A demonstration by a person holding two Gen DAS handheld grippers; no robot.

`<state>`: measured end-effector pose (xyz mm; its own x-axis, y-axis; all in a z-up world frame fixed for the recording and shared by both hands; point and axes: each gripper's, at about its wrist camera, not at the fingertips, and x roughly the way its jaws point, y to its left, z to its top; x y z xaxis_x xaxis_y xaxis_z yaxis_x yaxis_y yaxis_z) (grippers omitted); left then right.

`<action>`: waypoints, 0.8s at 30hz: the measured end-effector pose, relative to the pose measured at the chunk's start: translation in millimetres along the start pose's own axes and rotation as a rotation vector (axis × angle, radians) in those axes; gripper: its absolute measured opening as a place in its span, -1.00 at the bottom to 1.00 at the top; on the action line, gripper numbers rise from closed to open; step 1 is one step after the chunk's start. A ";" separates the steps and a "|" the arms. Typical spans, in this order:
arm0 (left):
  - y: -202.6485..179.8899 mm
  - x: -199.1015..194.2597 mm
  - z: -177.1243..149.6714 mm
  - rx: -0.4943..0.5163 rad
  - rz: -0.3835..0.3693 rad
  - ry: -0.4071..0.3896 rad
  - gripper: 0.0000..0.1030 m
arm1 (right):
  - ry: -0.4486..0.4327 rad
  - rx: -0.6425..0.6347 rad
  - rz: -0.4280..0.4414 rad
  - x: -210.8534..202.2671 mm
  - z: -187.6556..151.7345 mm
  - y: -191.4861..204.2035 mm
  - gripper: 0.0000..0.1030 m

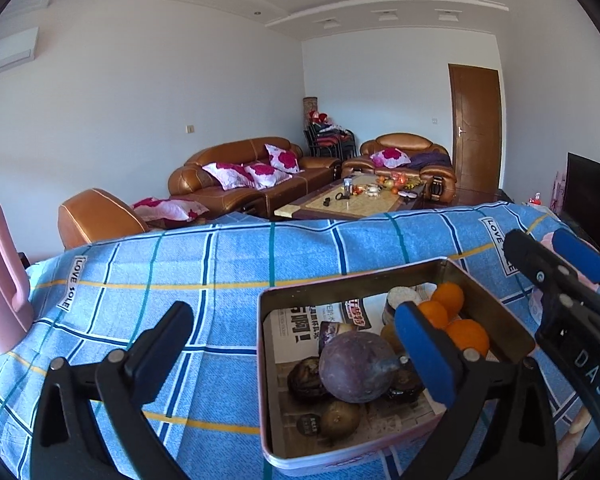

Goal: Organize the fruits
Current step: 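Lower both fruits into the tin box and open both tools, then withdraw both open tools up and away from the tin box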

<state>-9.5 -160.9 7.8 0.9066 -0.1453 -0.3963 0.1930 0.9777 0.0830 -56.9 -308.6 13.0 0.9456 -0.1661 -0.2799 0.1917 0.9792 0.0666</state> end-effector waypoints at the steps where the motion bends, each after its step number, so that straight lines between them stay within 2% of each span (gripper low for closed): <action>1: 0.0 -4.6 -1.0 0.006 0.004 -0.014 1.00 | -0.024 -0.019 -0.013 -4.6 0.8 3.5 0.23; 3: 0.9 -12.4 -3.3 0.014 0.009 -0.030 1.00 | -0.053 -0.047 -0.037 -12.0 1.6 8.7 0.46; 4: 1.7 -15.7 -4.4 0.015 0.008 -0.035 1.00 | -0.063 -0.053 -0.045 -15.6 1.4 10.3 0.47; 13: 10.2 -38.1 -11.6 -0.010 0.004 -0.065 1.00 | -0.074 -0.028 -0.046 -37.2 -2.7 9.8 0.48; 19: 11.6 -46.8 -16.3 -0.005 0.011 -0.078 1.00 | -0.111 -0.023 -0.062 -58.4 -7.9 10.7 0.48; 24: 11.9 -50.7 -17.5 -0.009 0.017 -0.080 1.00 | -0.116 -0.020 -0.083 -61.3 -8.6 10.9 0.48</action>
<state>-59.8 -139.3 12.9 0.9368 -0.1403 -0.3204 0.1744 0.9814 0.0803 -115.0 -286.7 22.7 0.9509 -0.2581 -0.1707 0.2665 0.9634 0.0279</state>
